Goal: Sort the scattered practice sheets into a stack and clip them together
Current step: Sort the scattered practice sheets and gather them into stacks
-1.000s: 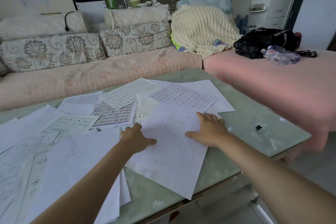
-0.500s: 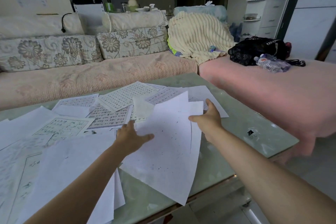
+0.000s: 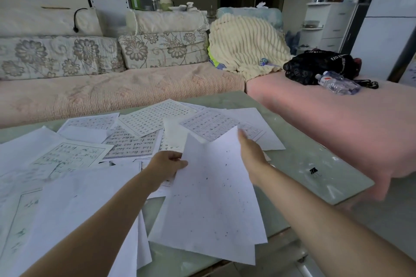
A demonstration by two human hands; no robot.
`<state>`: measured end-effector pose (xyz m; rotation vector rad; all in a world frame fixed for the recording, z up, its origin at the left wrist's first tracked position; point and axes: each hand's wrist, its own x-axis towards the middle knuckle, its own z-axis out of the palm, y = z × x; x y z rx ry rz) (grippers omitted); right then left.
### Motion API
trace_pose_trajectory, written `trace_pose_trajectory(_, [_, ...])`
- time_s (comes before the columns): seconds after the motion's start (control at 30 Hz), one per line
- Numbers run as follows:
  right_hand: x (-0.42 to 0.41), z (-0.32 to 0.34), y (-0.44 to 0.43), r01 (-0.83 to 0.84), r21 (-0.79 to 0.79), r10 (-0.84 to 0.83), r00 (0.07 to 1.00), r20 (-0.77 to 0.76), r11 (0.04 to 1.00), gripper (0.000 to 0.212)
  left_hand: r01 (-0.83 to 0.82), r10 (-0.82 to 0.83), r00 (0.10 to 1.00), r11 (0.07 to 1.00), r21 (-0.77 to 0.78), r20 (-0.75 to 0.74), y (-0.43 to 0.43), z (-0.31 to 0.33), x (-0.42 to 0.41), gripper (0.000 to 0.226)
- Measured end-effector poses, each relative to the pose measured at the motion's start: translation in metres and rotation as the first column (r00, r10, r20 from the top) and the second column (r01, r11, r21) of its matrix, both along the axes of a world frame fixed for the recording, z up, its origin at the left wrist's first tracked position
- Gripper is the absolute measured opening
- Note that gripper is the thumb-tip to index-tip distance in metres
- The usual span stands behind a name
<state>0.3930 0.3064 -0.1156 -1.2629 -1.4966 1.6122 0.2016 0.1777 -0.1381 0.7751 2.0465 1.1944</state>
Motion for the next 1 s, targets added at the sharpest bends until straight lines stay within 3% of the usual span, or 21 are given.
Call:
trace_pose_trajectory(0.1, [-0.005,-0.012,0.005,-0.016,0.16,0.0,0.995,0.101,0.987,0.015,0.004,-0.005,0.992,1.0,-0.005,-0.129,0.005,-0.002,-0.006,0.021])
trace_pose_trajectory(0.17, [-0.004,-0.009,0.011,-0.025,0.177,0.01,0.996,0.085,0.984,0.026,-0.03,0.032,0.976,0.999,0.009,-0.218,0.008,-0.002,-0.012,0.031])
trace_pose_trajectory(0.23, [-0.002,0.003,0.017,-0.088,0.183,0.087,0.996,0.013,0.979,0.036,-0.09,0.099,0.987,0.993,0.079,-0.13,0.01,0.001,-0.018,0.059])
trace_pose_trajectory(0.3, [-0.002,0.015,0.025,-0.124,0.198,0.139,0.988,-0.064,0.972,0.044,-0.113,0.096,0.988,0.982,0.148,0.119,0.013,0.006,-0.028,0.079])
trace_pose_trajectory(0.37, [-0.006,0.022,0.035,-0.119,0.206,0.152,0.977,-0.152,0.971,0.045,-0.031,-0.006,0.971,0.988,0.151,0.237,0.017,0.011,-0.034,0.063])
trace_pose_trajectory(0.43, [-0.011,0.024,0.045,-0.145,0.168,0.174,0.97,-0.168,0.975,0.039,-0.035,0.005,0.977,0.99,0.137,0.212,0.026,0.013,-0.035,0.031])
trace_pose_trajectory(0.5, [-0.017,0.023,0.055,-0.248,0.118,0.249,0.969,0.005,0.962,0.028,-0.161,0.126,0.97,0.973,0.163,0.206,0.041,0.014,-0.04,0.02])
trace_pose_trajectory(0.6, [-0.027,0.015,0.078,-0.323,0.088,0.303,0.934,0.187,0.942,0.025,-0.275,0.23,0.945,0.943,0.188,0.232,0.067,0.017,-0.05,0.025])
trace_pose_trajectory(0.7, [-0.046,0.012,0.109,-0.273,0.21,0.216,0.942,0.258,0.939,0.025,-0.292,0.279,0.955,0.945,0.149,0.104,0.098,0.018,-0.057,0.024])
trace_pose_trajectory(0.77, [-0.058,0.012,0.135,-0.312,0.303,0.182,0.903,0.39,0.901,0.034,-0.261,0.267,0.962,0.96,0.097,-0.055,0.118,0.021,-0.056,0.022])
trace_pose_trajectory(0.87, [-0.069,0.008,0.171,-0.368,0.36,0.054,0.759,0.649,0.857,0.068,-0.257,0.253,0.928,0.966,0.021,-0.274,0.139,0.023,-0.056,0.02])
trace_pose_trajectory(1.0, [-0.077,-0.003,0.19,-0.48,0.232,0.057,0.514,0.856,0.846,0.1,-0.335,0.344,0.905,0.939,0.079,-0.25,0.154,0.01,-0.063,0.025])
